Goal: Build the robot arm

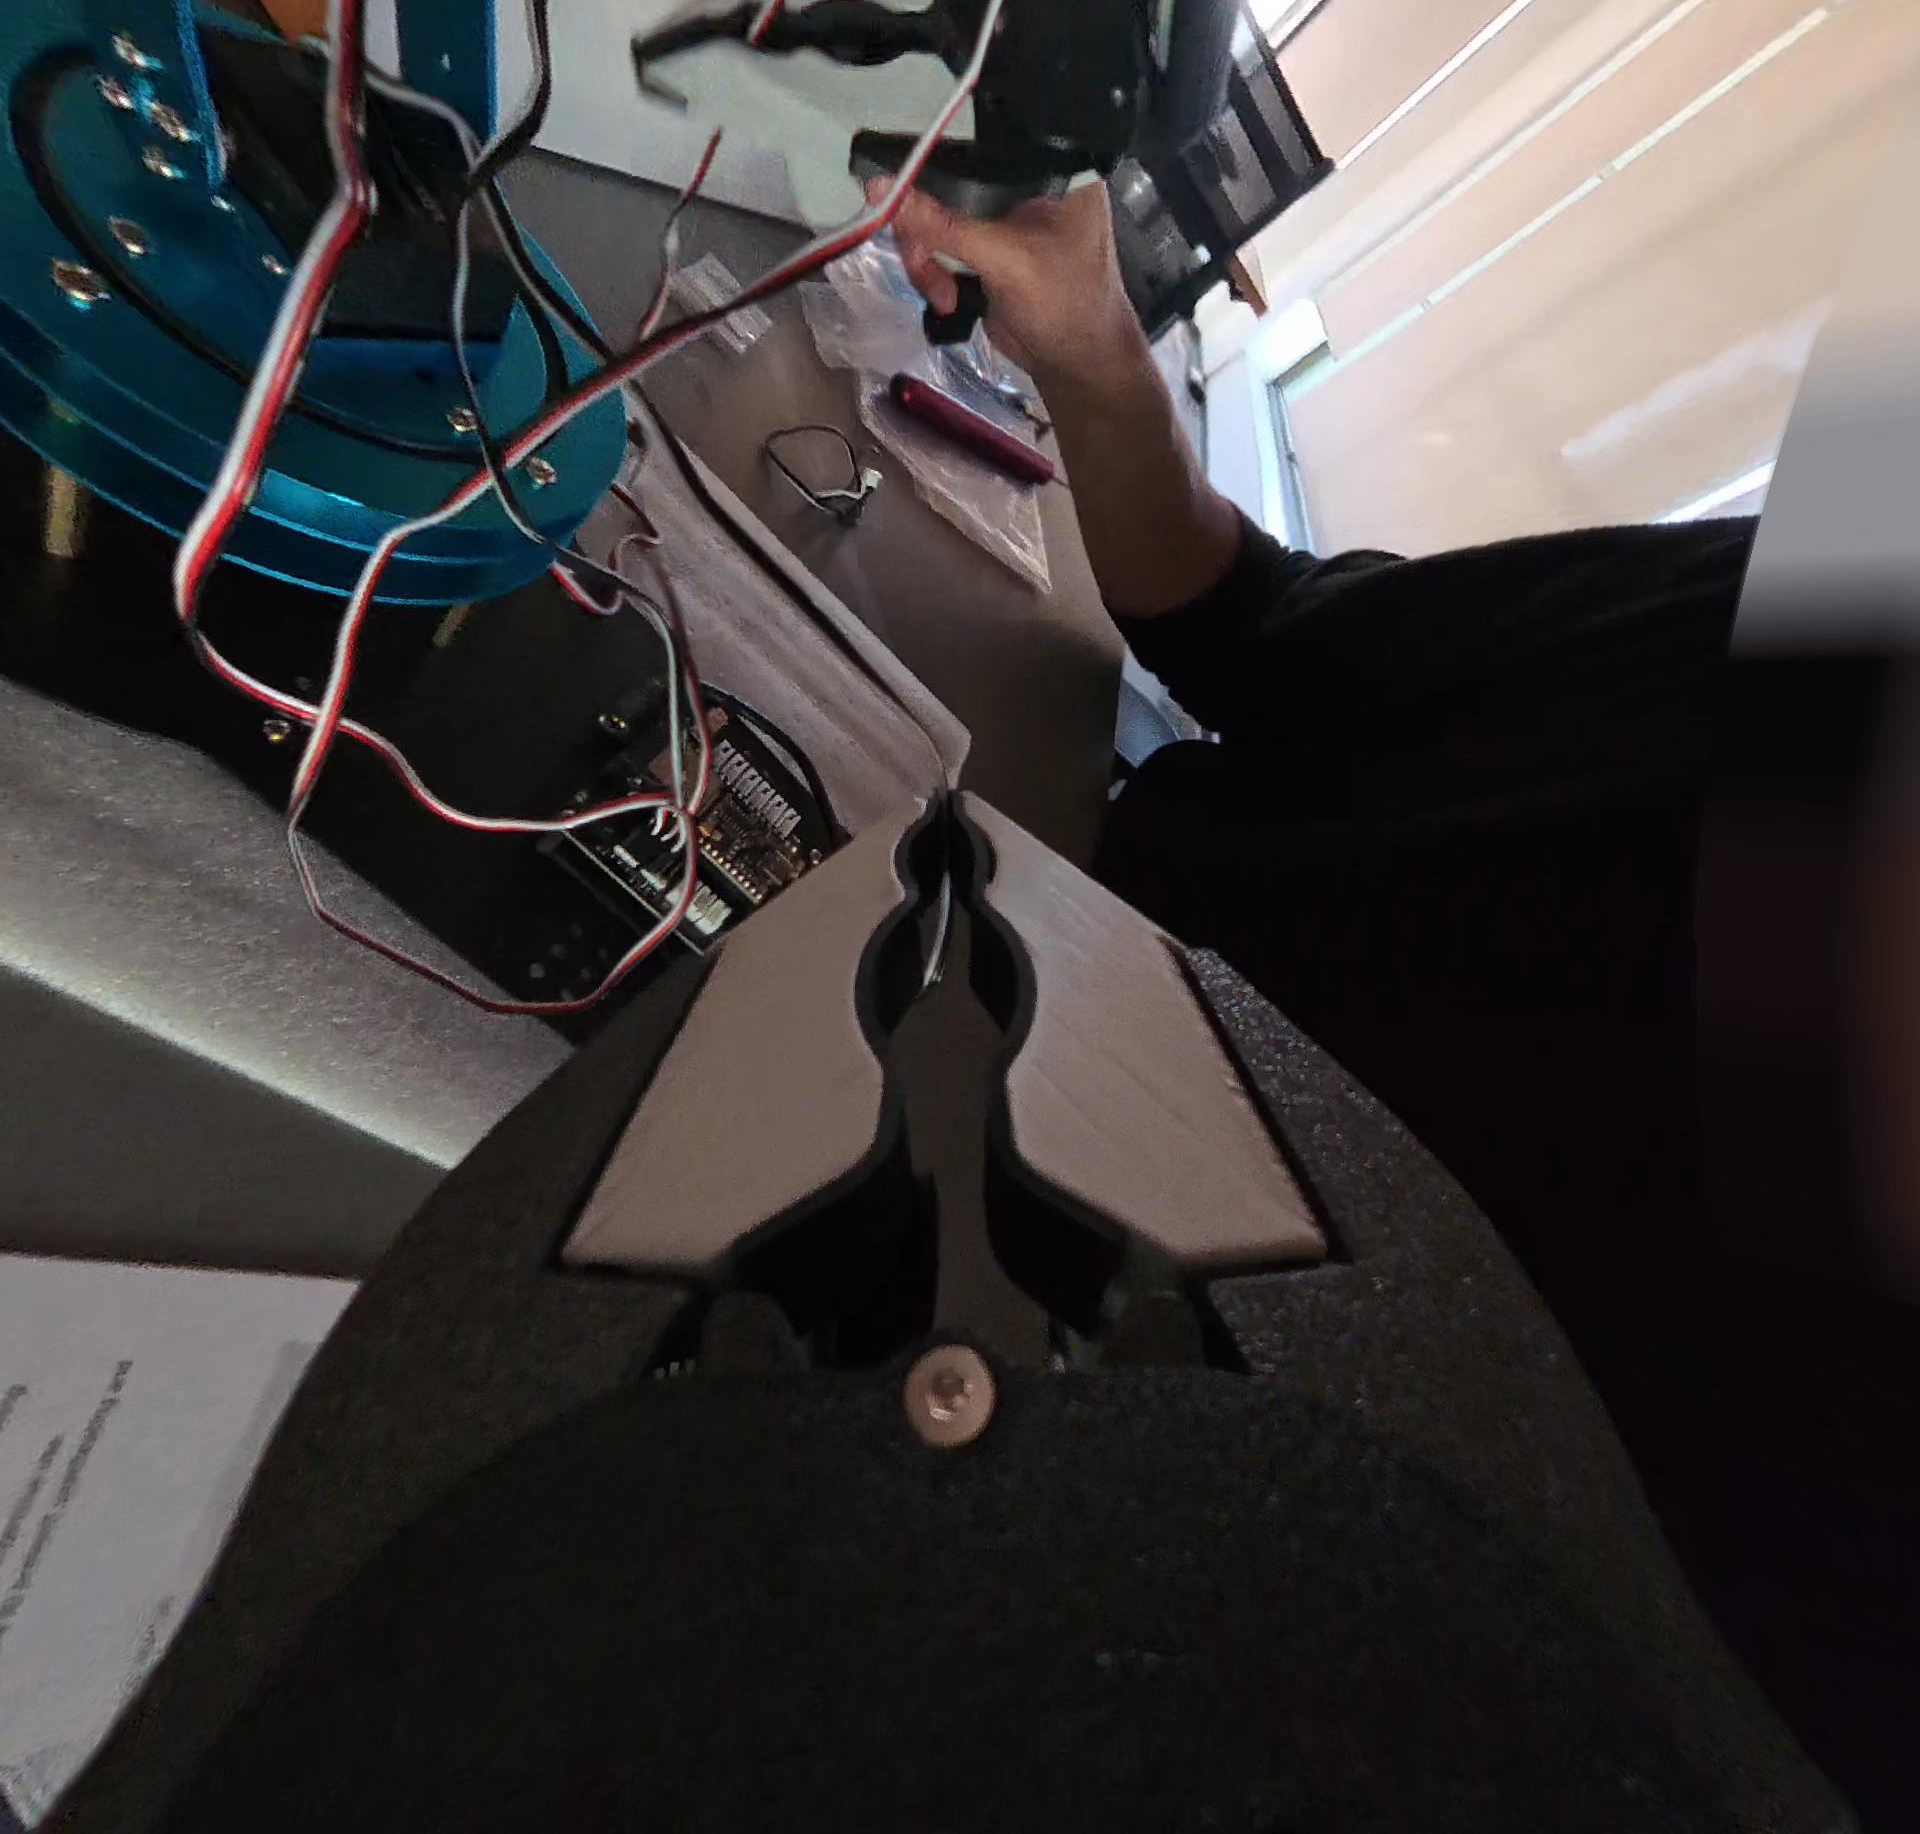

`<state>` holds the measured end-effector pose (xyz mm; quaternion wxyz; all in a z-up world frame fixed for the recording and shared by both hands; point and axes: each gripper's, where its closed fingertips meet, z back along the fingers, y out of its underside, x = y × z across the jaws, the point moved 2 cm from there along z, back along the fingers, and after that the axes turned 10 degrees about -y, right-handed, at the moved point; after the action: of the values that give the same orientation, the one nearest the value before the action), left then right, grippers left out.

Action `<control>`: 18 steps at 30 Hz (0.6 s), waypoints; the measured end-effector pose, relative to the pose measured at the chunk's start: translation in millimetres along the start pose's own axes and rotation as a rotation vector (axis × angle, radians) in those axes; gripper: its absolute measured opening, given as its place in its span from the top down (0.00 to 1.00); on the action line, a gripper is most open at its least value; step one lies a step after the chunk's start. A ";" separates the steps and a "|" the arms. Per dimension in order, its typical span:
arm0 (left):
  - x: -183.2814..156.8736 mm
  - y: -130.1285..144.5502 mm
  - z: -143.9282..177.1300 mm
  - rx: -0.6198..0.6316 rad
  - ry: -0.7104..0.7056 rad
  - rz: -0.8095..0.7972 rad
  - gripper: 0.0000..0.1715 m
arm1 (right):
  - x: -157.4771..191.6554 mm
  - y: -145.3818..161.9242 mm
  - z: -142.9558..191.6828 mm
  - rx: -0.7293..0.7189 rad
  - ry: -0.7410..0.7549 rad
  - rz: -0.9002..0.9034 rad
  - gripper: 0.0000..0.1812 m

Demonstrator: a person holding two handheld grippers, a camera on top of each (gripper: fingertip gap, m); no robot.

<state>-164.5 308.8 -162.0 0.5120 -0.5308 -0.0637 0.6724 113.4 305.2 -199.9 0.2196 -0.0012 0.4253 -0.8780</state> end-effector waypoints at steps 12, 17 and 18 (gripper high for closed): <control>-3.7 -14.8 -10.1 0.019 0.231 0.175 1.00 | 35.5 -51.6 49.2 -0.320 -0.038 -0.173 0.73; -13.1 -17.7 -18.2 0.007 0.244 0.216 1.00 | 64.4 -68.2 98.2 -0.401 -0.005 -0.176 0.69; -13.9 -17.4 -20.0 0.000 0.235 0.215 1.00 | 79.4 -75.0 104.4 -0.446 -0.066 -0.197 0.68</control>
<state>-139.2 297.3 -150.6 0.4410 -0.6094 0.0539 0.6567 32.5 237.2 -91.9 0.1410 -0.1197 0.5990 -0.7791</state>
